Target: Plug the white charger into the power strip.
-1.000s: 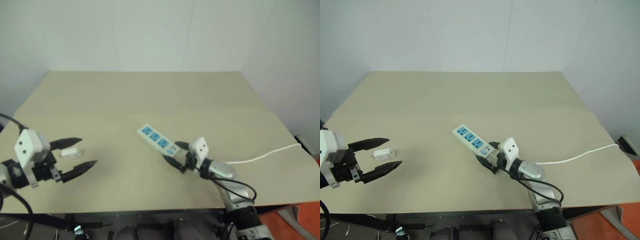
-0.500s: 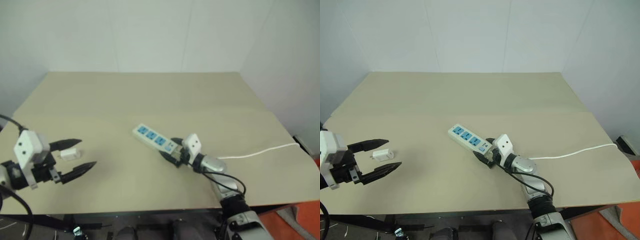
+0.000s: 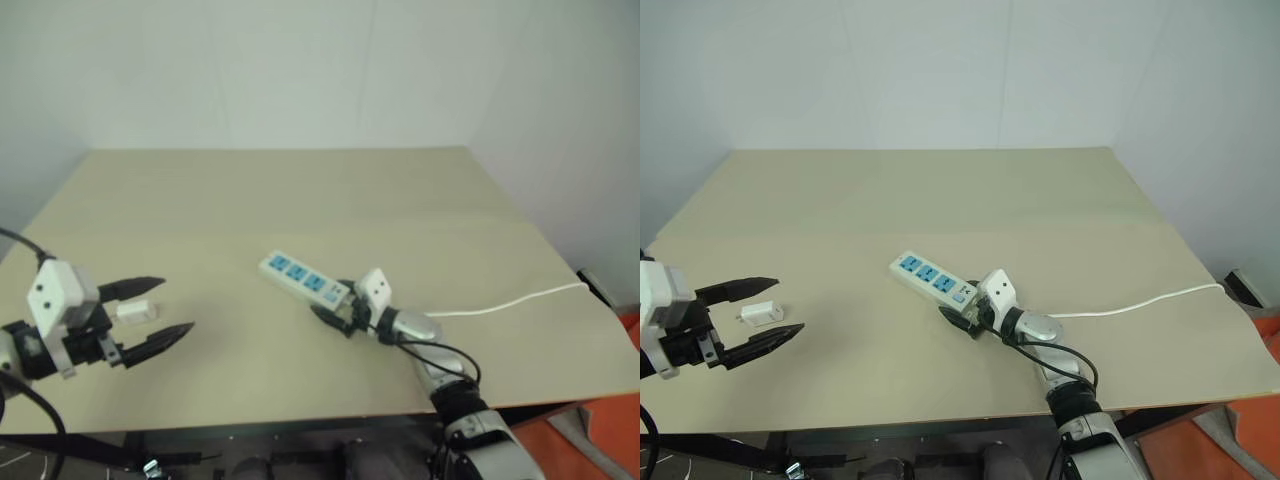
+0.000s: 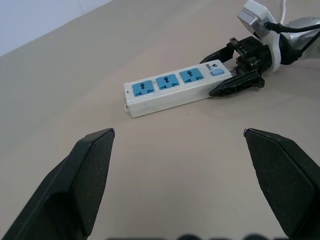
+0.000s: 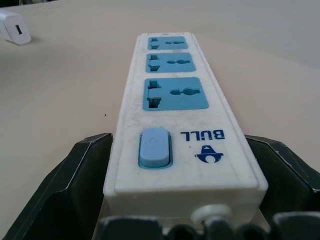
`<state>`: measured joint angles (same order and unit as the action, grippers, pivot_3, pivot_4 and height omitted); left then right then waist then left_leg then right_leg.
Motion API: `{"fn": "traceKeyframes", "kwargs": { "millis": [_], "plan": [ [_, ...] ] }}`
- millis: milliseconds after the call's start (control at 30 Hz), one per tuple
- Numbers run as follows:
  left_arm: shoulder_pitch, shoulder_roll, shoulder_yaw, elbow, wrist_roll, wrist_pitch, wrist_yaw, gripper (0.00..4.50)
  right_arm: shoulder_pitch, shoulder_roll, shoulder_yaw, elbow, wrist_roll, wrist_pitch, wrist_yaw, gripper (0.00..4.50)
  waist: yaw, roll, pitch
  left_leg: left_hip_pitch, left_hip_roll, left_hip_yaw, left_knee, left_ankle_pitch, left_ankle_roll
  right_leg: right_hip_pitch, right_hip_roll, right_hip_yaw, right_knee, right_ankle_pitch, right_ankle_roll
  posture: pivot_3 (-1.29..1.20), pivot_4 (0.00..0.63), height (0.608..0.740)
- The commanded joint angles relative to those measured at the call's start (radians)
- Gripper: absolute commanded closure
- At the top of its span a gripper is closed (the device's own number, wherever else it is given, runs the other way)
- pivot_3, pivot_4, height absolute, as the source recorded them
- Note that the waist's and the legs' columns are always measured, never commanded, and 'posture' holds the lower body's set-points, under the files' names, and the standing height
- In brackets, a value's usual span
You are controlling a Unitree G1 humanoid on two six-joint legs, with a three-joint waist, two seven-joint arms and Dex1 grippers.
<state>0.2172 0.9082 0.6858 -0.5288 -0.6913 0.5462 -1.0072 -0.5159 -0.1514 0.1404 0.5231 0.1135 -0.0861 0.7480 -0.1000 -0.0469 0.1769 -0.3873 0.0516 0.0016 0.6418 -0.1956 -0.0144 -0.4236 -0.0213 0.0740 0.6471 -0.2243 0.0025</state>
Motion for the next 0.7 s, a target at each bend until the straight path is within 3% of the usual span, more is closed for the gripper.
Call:
{"fn": "traceKeyframes", "kwargs": {
  "millis": [33,200,400,700],
  "plan": [
    [-0.009,0.014,0.018,-0.017,-0.01,-0.003,0.003,0.0,-0.014,0.013,-0.003,0.075,-0.001,-0.007,0.006,0.04,-0.004,-0.001,0.0,0.001,0.0,0.0,0.0,0.0,0.0,0.0,0.0,0.0,0.0,0.0,0.0,0.0,0.15,0.74],
    [-0.006,0.014,0.023,-0.018,-0.008,-0.002,0.005,0.0,-0.026,0.022,0.006,0.133,-0.011,-0.054,0.032,1.1,-0.011,-0.001,-0.001,0.002,0.0,0.0,-0.002,0.0,0.0,0.001,0.0,0.0,0.0,0.0,0.0,0.0,0.15,0.74],
    [0.005,0.024,0.038,-0.015,-0.01,0.003,-0.007,0.0,-0.041,0.017,0.004,0.153,-0.001,-0.093,0.081,1.09,-0.015,-0.002,-0.001,0.002,0.0,0.0,-0.002,0.0,0.0,0.001,-0.001,0.0,-0.001,0.0,0.0,0.0,0.15,0.74],
    [-0.074,0.194,0.004,0.203,0.05,-0.072,-0.197,0.0,-0.108,-0.072,0.035,0.095,0.107,-0.071,0.502,1.09,-0.011,0.002,0.003,-0.003,0.0,0.0,-0.004,0.0,0.0,-0.004,0.0,-0.001,-0.001,-0.001,-0.001,0.0,0.15,0.74]
  ]
}}
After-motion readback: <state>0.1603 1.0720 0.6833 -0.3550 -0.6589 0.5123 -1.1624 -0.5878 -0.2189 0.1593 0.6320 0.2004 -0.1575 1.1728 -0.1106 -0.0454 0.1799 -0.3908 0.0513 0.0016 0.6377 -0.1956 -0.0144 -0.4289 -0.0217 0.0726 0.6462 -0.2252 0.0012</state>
